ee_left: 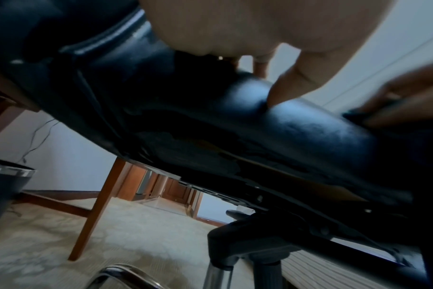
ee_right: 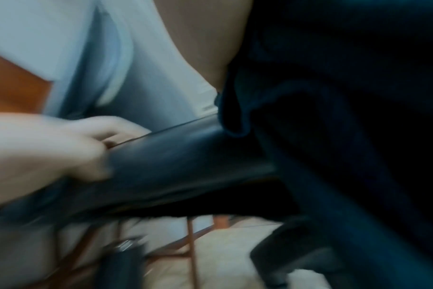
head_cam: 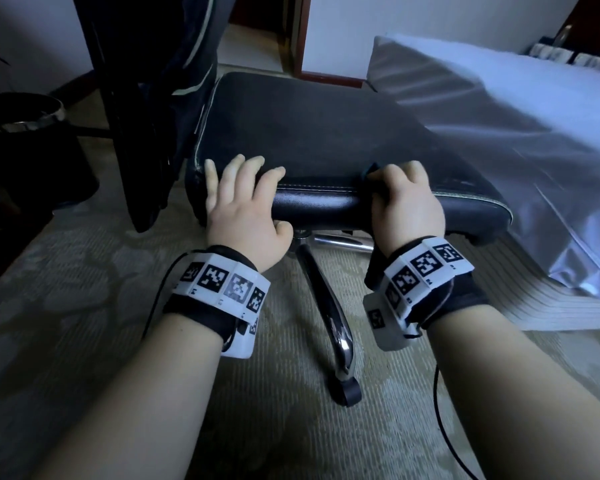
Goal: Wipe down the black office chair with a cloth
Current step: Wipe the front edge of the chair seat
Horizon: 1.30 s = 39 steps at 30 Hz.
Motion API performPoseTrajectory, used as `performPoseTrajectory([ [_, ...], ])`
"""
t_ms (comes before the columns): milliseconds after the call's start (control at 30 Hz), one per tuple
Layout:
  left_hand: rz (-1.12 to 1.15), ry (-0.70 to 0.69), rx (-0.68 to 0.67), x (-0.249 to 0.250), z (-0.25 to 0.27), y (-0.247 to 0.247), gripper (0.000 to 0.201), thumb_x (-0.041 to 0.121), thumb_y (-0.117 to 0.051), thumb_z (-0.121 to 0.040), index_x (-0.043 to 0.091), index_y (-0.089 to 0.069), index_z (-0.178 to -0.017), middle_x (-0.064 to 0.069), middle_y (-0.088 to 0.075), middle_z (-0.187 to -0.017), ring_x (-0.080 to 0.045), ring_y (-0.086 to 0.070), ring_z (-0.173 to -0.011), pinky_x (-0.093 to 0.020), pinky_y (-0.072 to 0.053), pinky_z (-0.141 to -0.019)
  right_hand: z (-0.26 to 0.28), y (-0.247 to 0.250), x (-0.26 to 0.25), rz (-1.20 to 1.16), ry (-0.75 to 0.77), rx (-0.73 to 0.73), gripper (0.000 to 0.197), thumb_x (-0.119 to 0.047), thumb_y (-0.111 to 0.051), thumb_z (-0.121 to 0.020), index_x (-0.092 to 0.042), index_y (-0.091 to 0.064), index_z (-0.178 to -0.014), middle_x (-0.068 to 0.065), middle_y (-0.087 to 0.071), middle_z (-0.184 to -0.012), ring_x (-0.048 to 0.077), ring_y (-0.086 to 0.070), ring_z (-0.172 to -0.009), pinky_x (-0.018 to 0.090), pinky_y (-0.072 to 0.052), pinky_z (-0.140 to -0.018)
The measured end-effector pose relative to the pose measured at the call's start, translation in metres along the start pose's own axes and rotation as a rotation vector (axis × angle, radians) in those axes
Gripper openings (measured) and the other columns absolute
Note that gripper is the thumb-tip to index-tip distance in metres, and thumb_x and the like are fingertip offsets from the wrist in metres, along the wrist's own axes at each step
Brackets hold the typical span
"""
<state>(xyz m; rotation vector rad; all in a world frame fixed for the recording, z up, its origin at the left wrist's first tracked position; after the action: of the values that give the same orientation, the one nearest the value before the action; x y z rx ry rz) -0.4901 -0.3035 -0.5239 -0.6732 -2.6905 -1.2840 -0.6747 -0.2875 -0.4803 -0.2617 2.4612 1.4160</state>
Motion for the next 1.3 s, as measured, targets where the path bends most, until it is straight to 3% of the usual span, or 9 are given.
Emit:
performPoseTrajectory([
  [100, -0.026, -0.005, -0.038, 0.007, 0.002, -0.002, 0.072, 0.028, -0.047, -0.064, 0.026, -0.044, -0.136, -0.009, -0.035, -0.144, -0.031, -0.017, -0.140, -0.032, 0.027, -0.107, 0.006, -0.012, -0.017, -0.039, 0.146, -0.015, 0.021, -0.018, -0.048, -0.091, -0.021, -0.060, -0.109, 0.010, -0.047, -0.113, 0.031, -0.053, -0.095, 0.035, -0.039, -0.066],
  [233, -0.046, 0.003, -0.060, 0.002, 0.001, -0.003, 0.072, 0.027, -0.048, -0.062, 0.030, -0.045, -0.134, -0.009, -0.038, -0.142, -0.031, -0.020, -0.137, -0.033, 0.024, -0.109, 0.001, -0.002, 0.019, -0.011, 0.026, 0.048, 0.022, -0.013, -0.049, -0.089, -0.018, -0.061, -0.107, 0.014, -0.046, -0.112, 0.036, -0.055, -0.090, 0.042, -0.045, -0.066],
  [367, -0.035, 0.035, -0.066, 0.005, 0.001, -0.002, 0.069, 0.024, -0.049, -0.063, 0.028, -0.047, -0.132, -0.010, -0.037, -0.141, -0.031, -0.019, -0.138, -0.033, 0.026, -0.108, -0.003, 0.007, 0.041, 0.023, -0.065, 0.048, 0.022, -0.010, -0.048, -0.089, -0.013, -0.060, -0.107, 0.016, -0.045, -0.112, 0.037, -0.054, -0.088, 0.042, -0.042, -0.067],
  [567, 0.013, 0.107, -0.170, 0.021, -0.013, 0.013, 0.058, 0.024, -0.059, -0.076, 0.025, -0.046, -0.132, -0.006, -0.027, -0.145, -0.027, -0.005, -0.142, -0.043, 0.023, -0.107, -0.023, 0.030, 0.038, 0.104, -0.032, -0.185, 0.021, -0.012, -0.050, -0.088, -0.014, -0.059, -0.106, 0.014, -0.045, -0.104, 0.033, -0.054, -0.088, 0.035, -0.042, -0.076],
  [667, 0.101, -0.005, -0.215, 0.051, -0.038, 0.011, 0.051, 0.027, -0.055, -0.081, 0.026, -0.047, -0.131, -0.002, -0.027, -0.145, -0.024, -0.003, -0.142, -0.042, 0.024, -0.107, -0.035, 0.039, 0.047, 0.199, -0.072, -0.260, 0.021, -0.016, -0.049, -0.089, -0.016, -0.058, -0.108, 0.013, -0.045, -0.106, 0.034, -0.055, -0.092, 0.035, -0.045, -0.082],
  [800, 0.087, -0.136, -0.387, 0.083, -0.047, -0.013, 0.058, 0.040, -0.045, -0.090, 0.026, -0.028, -0.144, 0.001, -0.020, -0.153, -0.020, -0.003, -0.144, -0.041, 0.018, -0.112, -0.025, 0.037, 0.049, 0.112, -0.223, -0.180, 0.021, -0.016, -0.048, -0.091, -0.014, -0.057, -0.110, 0.013, -0.045, -0.109, 0.032, -0.054, -0.095, 0.033, -0.042, -0.079],
  [933, -0.011, -0.207, -0.360, 0.081, -0.037, -0.023, 0.062, 0.046, -0.041, -0.092, 0.026, -0.019, -0.147, 0.004, -0.018, -0.155, -0.016, -0.010, -0.143, -0.035, 0.005, -0.116, -0.008, 0.017, 0.022, -0.034, -0.153, -0.053, 0.022, -0.017, -0.048, -0.093, -0.013, -0.060, -0.110, 0.011, -0.048, -0.111, 0.030, -0.053, -0.096, 0.036, -0.044, -0.074],
  [1133, -0.008, -0.191, -0.283, 0.073, -0.037, -0.026, 0.057, 0.044, -0.042, -0.093, 0.031, -0.024, -0.145, 0.009, -0.022, -0.153, -0.011, -0.012, -0.142, -0.029, 0.003, -0.113, -0.004, 0.005, 0.048, -0.082, -0.030, 0.059, 0.021, -0.012, -0.048, -0.091, -0.014, -0.061, -0.107, 0.009, -0.050, -0.110, 0.029, -0.055, -0.092, 0.038, -0.045, -0.065],
  [1300, 0.027, -0.123, -0.212, 0.077, -0.040, -0.028, 0.045, 0.042, -0.036, -0.096, 0.035, -0.035, -0.140, 0.013, -0.032, -0.148, -0.008, -0.021, -0.139, -0.026, -0.003, -0.113, -0.015, 0.018, 0.088, -0.098, -0.138, 0.091, 0.021, -0.011, -0.047, -0.091, -0.014, -0.061, -0.107, 0.011, -0.049, -0.113, 0.033, -0.054, -0.096, 0.040, -0.044, -0.070],
])
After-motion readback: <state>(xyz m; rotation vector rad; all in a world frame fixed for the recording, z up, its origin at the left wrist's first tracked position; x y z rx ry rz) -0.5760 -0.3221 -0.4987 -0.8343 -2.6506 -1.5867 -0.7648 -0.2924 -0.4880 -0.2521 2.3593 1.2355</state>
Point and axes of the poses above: each hand's wrist, its own z-axis away from the middle knuckle, its own y-axis out of the back of the hand, x = y × z, the point moved 3 cm from there along -z, towards the middle knuckle
